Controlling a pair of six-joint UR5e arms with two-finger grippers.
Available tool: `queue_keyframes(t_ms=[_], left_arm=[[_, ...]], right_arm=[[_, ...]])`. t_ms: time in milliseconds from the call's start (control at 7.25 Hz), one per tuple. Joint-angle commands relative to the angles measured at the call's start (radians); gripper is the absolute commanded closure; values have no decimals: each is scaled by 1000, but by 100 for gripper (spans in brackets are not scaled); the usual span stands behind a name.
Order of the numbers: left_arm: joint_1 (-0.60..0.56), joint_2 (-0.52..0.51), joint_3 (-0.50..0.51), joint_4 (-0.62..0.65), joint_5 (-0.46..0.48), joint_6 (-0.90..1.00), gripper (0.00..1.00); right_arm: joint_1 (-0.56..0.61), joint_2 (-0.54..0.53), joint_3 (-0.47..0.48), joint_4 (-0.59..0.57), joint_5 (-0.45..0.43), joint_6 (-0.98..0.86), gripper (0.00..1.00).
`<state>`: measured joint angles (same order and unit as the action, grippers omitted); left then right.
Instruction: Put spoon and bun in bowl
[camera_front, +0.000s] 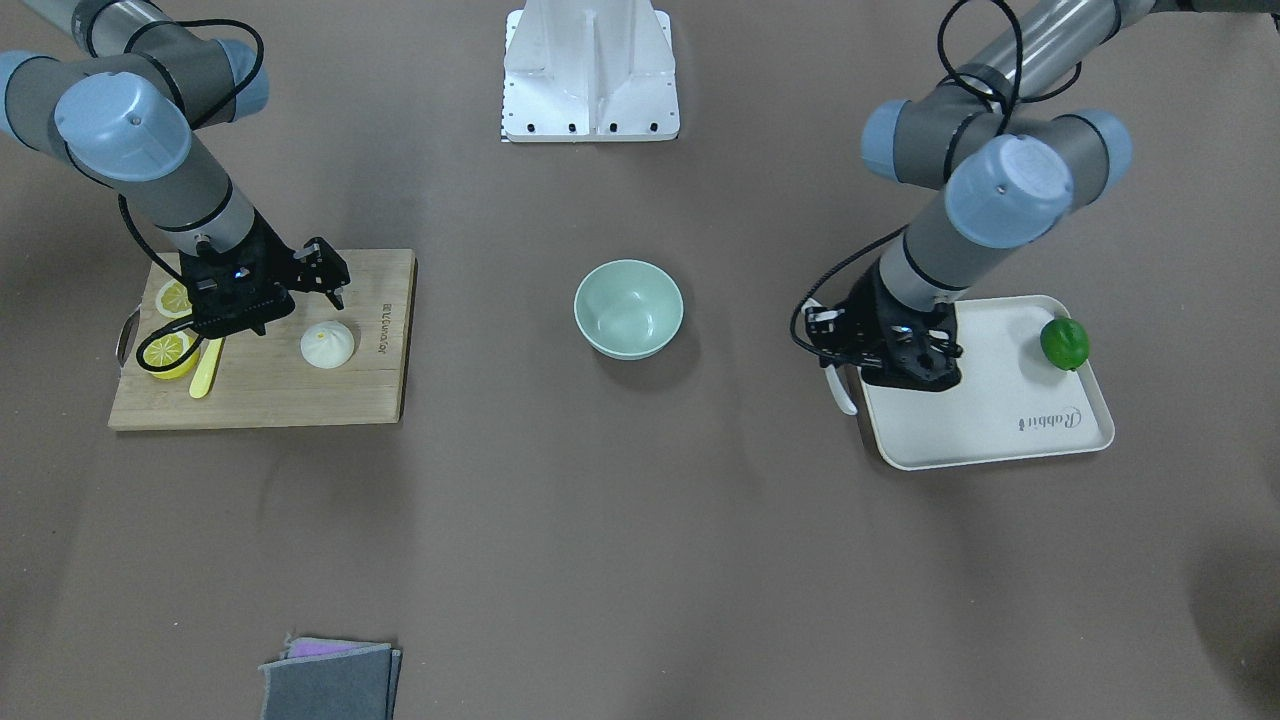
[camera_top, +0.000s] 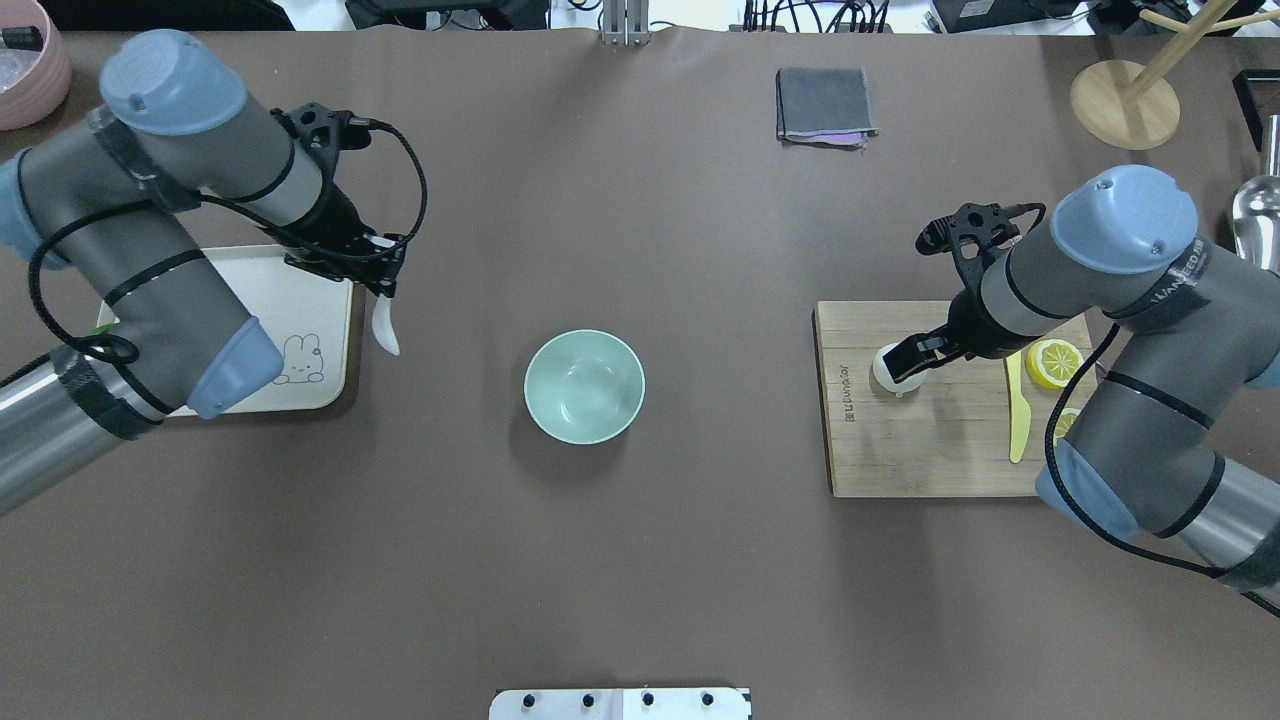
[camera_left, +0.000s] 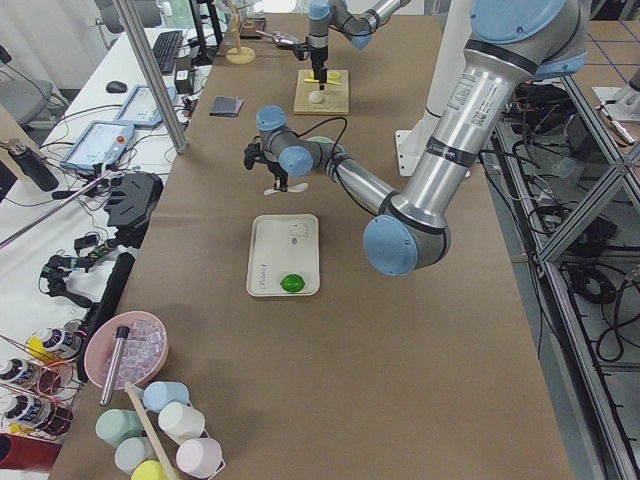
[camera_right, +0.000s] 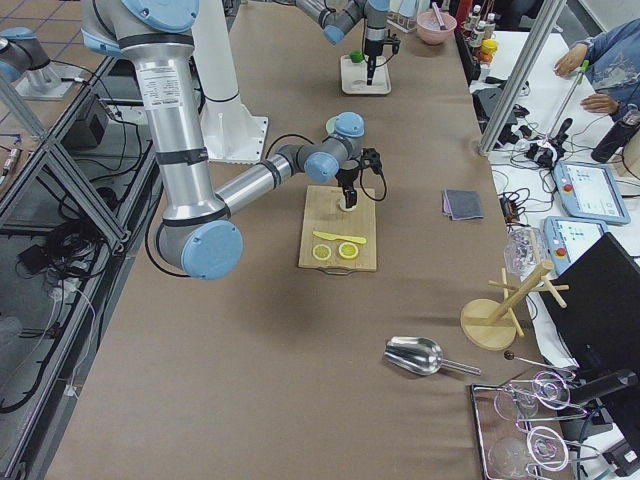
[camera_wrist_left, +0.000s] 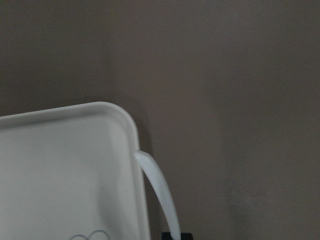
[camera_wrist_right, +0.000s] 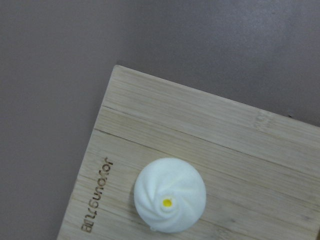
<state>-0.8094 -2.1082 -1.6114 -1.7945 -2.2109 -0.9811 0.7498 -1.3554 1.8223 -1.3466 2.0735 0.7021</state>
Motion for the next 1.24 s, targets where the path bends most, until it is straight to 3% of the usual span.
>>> queue_keyframes(t_ms=[0,276,552,690,966,1103], left_arm=[[113,-111,1,0,57,-170,100],[162,-148,2,-6,80,-232,100],[182,-157,16,-11,119,-235,100],[182,-159,24,-14,119,-237,100],[185,-196,102,-86,131,-237,98],[185,-194,102,-92,131,-235,13]], right_arm=[[-3,37,-52,1,-12,-1,32],[-6,42,-61,1,-12,-1,70],[-13,44,-61,1,-12,-3,91],[-15,44,-61,3,-12,-6,99],[-15,45,-60,3,-12,-7,100],[-15,51,-55,3,-10,-3,100]])
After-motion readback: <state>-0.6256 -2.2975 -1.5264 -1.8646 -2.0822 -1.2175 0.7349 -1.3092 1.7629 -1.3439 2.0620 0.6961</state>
